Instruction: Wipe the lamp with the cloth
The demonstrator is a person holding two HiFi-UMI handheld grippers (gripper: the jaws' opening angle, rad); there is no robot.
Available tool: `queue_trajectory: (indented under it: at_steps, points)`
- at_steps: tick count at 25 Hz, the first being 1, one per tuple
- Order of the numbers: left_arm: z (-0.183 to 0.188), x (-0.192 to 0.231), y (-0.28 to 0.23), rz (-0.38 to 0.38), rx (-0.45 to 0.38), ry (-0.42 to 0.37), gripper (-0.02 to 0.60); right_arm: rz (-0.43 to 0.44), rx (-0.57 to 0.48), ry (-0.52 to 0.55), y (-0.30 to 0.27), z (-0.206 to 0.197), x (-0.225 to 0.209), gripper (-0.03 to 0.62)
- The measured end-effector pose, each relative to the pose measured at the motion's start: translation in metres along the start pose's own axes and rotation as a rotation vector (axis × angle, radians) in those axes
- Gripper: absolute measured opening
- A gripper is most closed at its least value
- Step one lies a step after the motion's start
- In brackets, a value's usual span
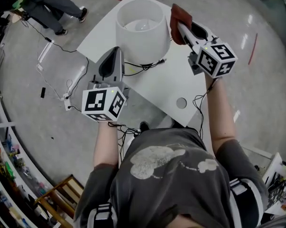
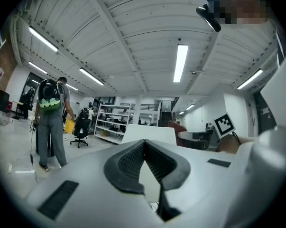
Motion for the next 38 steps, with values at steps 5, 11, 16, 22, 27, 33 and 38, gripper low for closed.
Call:
queue_trajectory:
  at_steps: [5, 11, 16, 22, 27, 33, 38]
  points:
    - [0.01, 0.002, 0.011, -0.106, 0.01, 0.0, 0.008, -0.038, -0.019, 0.067, 0.006, 0.021, 0.041, 0.091]
    - [0.002, -0.007, 0.026, -0.184, 0.052, 0.021, 0.008, -0.095, 0.027, 0.037, 0.02, -0.006, 0.064, 0.091]
    - [-0.007, -0.017, 0.037, -0.183, 0.081, 0.037, 0.008, -0.094, 0.077, -0.038, 0.036, -0.038, 0.069, 0.091]
    - [-0.034, -0.029, 0.03, -0.149, 0.125, 0.052, 0.008, -0.055, 0.124, -0.07, 0.042, -0.075, 0.061, 0.091]
    - [-0.052, -0.05, 0.029, -0.104, 0.172, 0.071, 0.008, -0.002, 0.187, -0.114, 0.056, -0.101, 0.058, 0.091]
    - [-0.044, -0.049, 0.032, -0.036, 0.148, 0.073, 0.008, 0.066, 0.192, -0.083, 0.058, -0.1, 0.073, 0.091]
    - [-0.013, -0.049, 0.026, -0.026, 0.087, 0.009, 0.008, 0.072, 0.113, -0.099, 0.064, -0.075, 0.073, 0.091]
Point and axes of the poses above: the fingertips, and each gripper's own axes: y backward along the fingers, x to its left, z out of its top, the point moved 8 cm from there along y, backward along the fingers, and after that the axes turned 2 degrees about -z, right-handed, at the moved point
